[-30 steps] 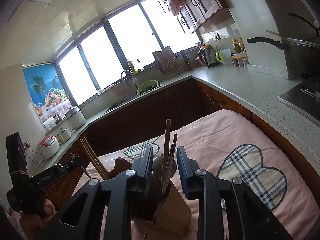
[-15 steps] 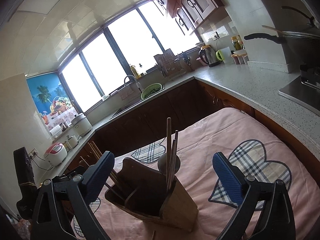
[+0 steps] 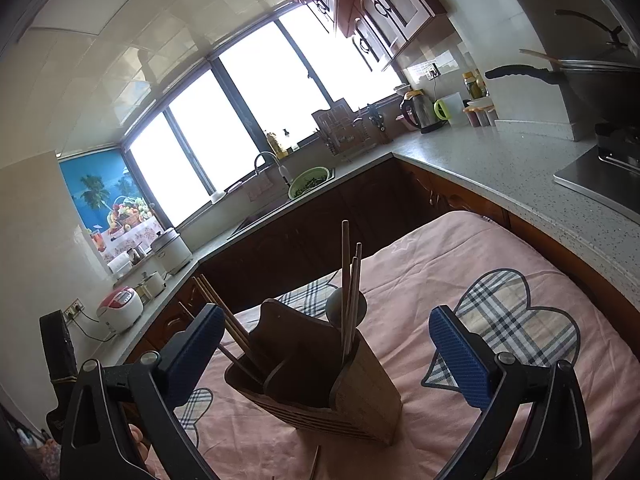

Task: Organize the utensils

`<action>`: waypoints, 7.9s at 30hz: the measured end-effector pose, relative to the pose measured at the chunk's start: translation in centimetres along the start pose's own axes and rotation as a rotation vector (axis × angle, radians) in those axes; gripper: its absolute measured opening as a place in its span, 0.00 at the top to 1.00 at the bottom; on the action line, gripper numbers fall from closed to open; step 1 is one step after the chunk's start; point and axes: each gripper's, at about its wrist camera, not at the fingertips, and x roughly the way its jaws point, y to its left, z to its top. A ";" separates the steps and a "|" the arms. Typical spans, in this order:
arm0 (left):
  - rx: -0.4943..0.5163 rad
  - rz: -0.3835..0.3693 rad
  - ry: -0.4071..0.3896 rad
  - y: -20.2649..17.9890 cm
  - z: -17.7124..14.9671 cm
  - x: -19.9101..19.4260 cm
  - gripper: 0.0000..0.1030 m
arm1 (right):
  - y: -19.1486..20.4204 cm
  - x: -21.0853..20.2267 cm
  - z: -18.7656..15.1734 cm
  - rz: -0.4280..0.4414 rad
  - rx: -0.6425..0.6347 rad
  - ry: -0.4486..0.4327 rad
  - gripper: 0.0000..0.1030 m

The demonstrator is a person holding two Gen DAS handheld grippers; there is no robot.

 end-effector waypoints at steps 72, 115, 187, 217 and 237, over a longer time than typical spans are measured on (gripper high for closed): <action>0.170 0.146 -0.057 0.7 -17.7 -19.4 0.01 | 5.4 -16.3 -16.4 -0.109 -0.426 -0.088 0.00; 0.234 0.220 -0.122 -1.4 -19.6 -22.6 0.01 | 7.1 -18.8 -17.2 -0.082 -0.450 -0.150 0.00; 0.216 0.201 -0.178 -1.2 -22.5 -22.4 0.01 | 7.4 -20.1 -18.4 -0.038 -0.433 -0.167 0.00; 0.223 0.206 -0.183 -1.6 -22.6 -22.3 0.01 | 7.7 -19.7 -18.4 -0.029 -0.435 -0.164 0.00; 0.219 0.208 -0.182 -2.0 -22.0 -22.0 0.01 | 7.2 -18.7 -18.5 -0.036 -0.425 -0.143 0.00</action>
